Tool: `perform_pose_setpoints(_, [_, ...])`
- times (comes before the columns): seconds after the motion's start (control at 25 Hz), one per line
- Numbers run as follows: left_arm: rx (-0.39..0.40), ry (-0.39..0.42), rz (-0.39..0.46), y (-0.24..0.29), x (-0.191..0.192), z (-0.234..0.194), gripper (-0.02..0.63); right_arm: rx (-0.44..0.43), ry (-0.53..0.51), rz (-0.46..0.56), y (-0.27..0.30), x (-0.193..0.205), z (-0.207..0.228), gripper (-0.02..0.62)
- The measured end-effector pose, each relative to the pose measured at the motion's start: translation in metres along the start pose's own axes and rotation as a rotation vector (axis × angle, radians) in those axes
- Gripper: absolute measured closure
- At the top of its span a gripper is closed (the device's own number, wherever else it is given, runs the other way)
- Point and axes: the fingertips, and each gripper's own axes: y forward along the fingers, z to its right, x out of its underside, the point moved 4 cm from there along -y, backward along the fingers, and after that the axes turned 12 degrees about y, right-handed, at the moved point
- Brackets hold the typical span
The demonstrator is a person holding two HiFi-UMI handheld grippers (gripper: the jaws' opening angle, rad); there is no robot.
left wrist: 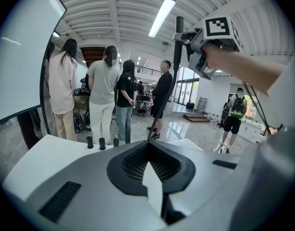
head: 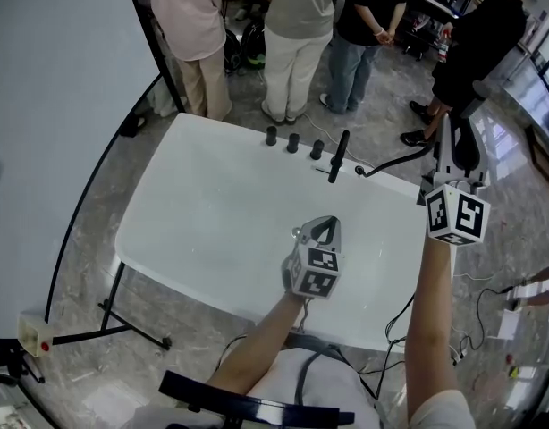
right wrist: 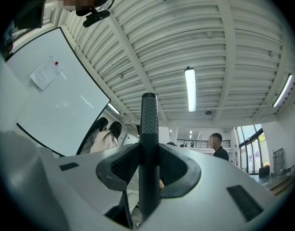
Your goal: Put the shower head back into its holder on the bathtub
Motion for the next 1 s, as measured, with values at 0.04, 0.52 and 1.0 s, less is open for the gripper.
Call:
perform_pose_setpoints(0.04, [-0.002,0.001,-0.003,0.0,0.001,0.0,0.604,-0.001,-0.002,-0.001,0.002,0.001,0.001,0.466])
perform_pose_setpoints(0.52, [-0.013,-0.029,-0.011,0.001,0.007,-0.003,0.604,-0.011,-0.022,-0.035,0.022,0.016,0.009,0.466])
perform_pose_setpoints(1.0, [-0.031,-0.006,-0.028,0.016,0.015,-0.008,0.604,-0.044,-0.044,-0.062,0.039,0.043,0.022,0.466])
